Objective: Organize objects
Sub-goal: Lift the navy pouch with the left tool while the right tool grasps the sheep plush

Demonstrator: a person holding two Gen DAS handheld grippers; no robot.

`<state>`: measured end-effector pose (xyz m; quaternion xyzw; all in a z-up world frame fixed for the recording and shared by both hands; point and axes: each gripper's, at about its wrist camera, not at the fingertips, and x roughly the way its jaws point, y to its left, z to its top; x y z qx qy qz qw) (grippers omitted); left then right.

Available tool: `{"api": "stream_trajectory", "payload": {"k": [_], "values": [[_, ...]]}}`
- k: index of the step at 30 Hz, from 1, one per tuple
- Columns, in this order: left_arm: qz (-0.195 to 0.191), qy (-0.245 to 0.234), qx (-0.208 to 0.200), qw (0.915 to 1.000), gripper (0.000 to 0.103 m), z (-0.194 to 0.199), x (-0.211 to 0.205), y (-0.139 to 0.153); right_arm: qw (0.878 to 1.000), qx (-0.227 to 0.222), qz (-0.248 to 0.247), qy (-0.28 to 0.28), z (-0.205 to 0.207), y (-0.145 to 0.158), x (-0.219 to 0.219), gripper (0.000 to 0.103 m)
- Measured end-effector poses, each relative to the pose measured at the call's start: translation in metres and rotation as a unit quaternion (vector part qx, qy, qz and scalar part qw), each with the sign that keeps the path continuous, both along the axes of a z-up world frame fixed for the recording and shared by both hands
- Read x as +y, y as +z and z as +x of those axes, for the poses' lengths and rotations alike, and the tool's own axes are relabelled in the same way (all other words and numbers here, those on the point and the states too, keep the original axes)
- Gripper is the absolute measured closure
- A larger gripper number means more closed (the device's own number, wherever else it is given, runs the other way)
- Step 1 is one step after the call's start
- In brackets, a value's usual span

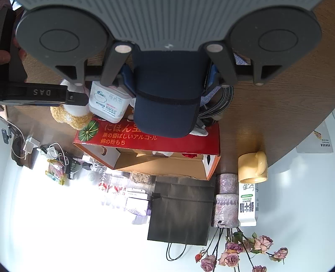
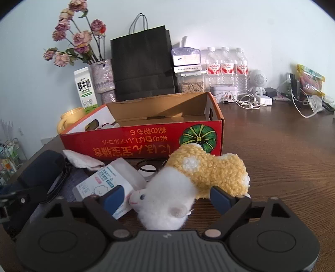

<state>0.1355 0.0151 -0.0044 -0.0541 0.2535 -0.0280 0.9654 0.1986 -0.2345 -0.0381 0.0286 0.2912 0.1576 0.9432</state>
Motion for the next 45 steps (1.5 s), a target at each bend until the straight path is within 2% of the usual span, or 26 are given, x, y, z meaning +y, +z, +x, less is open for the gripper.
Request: {"api": "stream_trajectory", "payload": {"k": [4,9,13,17,18,19,20,24,27,35,45], "values": [[-0.006,-0.003,0.0,1.0,0.038,0.002,0.002,-0.001,1.0,0.006,0.002,-0.007,0.002,-0.004,0.002,0.025],[-0.011,-0.006,0.002,0.9999,0.038,0.003,0.006,-0.002,1.0,0.009,-0.014,0.015,-0.005,-0.003,0.002,0.039],[-0.014,-0.004,0.0,0.9999,0.038,0.003,0.009,-0.002,0.999,0.016,-0.023,0.026,-0.011,-0.002,-0.005,0.04],[-0.016,-0.003,-0.002,0.9999,0.038,0.004,0.011,-0.001,1.0,0.013,-0.006,0.023,-0.013,0.004,-0.009,0.039],[-0.017,-0.003,-0.003,0.9999,0.038,0.004,0.01,-0.001,1.0,0.013,0.003,0.02,-0.011,0.004,-0.009,0.036],[-0.017,-0.003,-0.003,0.9998,0.038,0.004,0.01,-0.001,1.0,0.015,0.011,0.018,-0.009,0.005,-0.009,0.025],[-0.017,-0.004,-0.003,0.9999,0.038,0.004,0.01,-0.001,1.0,0.019,0.017,0.016,-0.006,0.004,-0.009,0.02],[-0.016,-0.002,0.0,0.9999,0.038,0.005,0.009,-0.002,0.999,0.033,0.03,-0.005,0.004,0.001,-0.007,0.02],[-0.016,-0.002,0.001,0.9999,0.038,0.005,0.009,-0.002,0.998,0.035,0.039,-0.023,0.01,-0.002,-0.008,0.023],[-0.015,-0.002,0.005,0.9999,0.038,0.005,0.007,-0.005,0.998,0.047,0.036,-0.032,0.017,-0.015,-0.013,0.042],[-0.013,-0.001,0.011,0.9998,0.038,0.004,0.003,-0.006,1.0,0.027,0.003,0.005,0.011,-0.017,-0.009,0.046]]}}
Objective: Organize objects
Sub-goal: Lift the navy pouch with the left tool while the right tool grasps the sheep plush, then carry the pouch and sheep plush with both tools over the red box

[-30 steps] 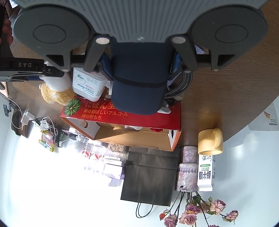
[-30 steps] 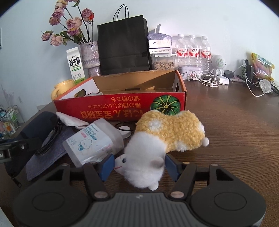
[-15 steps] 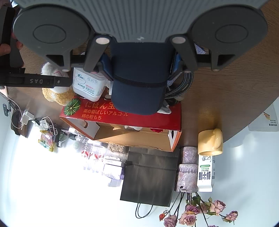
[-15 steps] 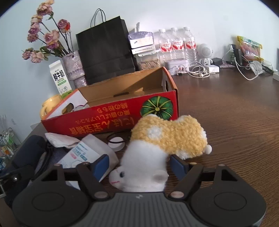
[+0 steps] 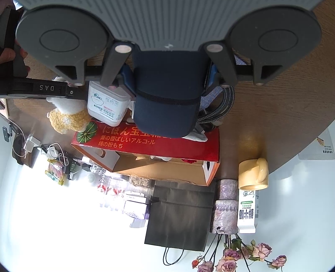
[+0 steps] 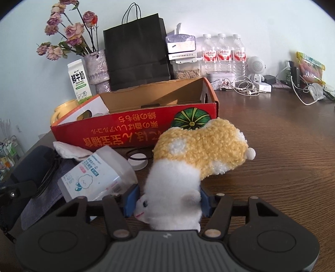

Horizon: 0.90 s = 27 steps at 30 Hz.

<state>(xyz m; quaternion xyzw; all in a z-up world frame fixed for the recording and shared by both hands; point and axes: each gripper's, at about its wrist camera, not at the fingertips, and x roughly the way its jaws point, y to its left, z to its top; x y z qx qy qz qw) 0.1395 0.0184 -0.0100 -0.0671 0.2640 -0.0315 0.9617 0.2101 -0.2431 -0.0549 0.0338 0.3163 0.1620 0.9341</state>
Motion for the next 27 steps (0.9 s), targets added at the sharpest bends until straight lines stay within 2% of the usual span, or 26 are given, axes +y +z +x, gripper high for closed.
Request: {"api": "stream_trajectory", "payload": {"k": [16,27], "values": [[0.008,0.004,-0.004,0.9999,0.038,-0.005,-0.01,0.009,0.999,-0.035,0.029,0.02,-0.024,0.008,-0.016,0.049],[0.009,0.002,-0.019,0.9998,0.038,-0.001,-0.021,0.023,0.995,-0.073,0.053,0.041,-0.037,0.026,-0.021,0.05]]}}
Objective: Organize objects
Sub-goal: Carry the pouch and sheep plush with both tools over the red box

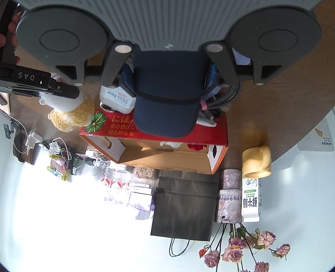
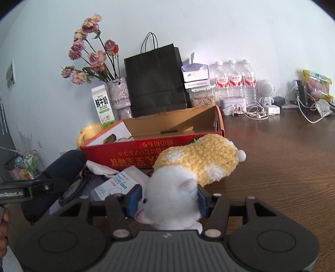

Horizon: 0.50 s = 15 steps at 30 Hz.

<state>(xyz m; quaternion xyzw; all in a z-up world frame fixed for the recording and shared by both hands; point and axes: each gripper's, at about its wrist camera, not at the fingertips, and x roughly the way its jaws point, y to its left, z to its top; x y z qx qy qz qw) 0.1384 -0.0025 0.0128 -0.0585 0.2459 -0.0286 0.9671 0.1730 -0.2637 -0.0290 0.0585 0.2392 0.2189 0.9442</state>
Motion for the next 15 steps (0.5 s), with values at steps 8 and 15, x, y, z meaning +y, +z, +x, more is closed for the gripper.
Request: {"api": "stream_trajectory", "payload": {"k": [8,15], "values": [[-0.009,-0.004,-0.024,0.9997,0.038,0.02,-0.006,0.019,0.999,-0.033,0.007,0.016,0.009,0.021,0.007,0.05],[-0.018,-0.008,-0.041,0.999,0.038,0.06,-0.008,0.037,0.998,-0.063,0.001,0.025,0.04,0.038,0.022,0.05]]}}
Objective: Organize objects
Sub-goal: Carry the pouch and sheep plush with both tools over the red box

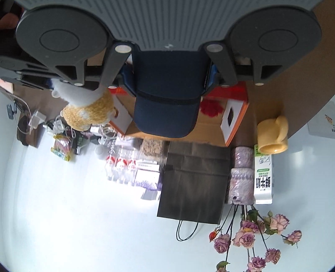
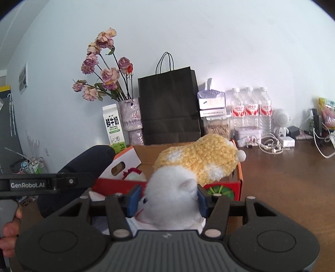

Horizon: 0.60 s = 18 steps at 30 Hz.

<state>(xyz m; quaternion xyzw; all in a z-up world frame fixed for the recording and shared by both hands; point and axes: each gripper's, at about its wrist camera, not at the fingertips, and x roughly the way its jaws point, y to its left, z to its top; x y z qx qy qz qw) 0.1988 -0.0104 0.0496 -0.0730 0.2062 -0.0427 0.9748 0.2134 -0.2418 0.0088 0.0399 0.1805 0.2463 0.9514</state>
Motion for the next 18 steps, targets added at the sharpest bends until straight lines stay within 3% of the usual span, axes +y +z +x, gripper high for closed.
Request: {"api": "stream_trajectory", "payload": {"k": [9,18], "values": [[-0.004,0.004,-0.009,0.9999,0.038,0.077,-0.005,0.013,1.0,-0.009,-0.018,0.001,0.076,0.016,0.019,0.05],[0.007,0.016,0.009,0.9998,0.038,0.152,-0.009,-0.002,0.999,0.014,-0.035,-0.005,0.151,0.001,0.033,0.05]]}}
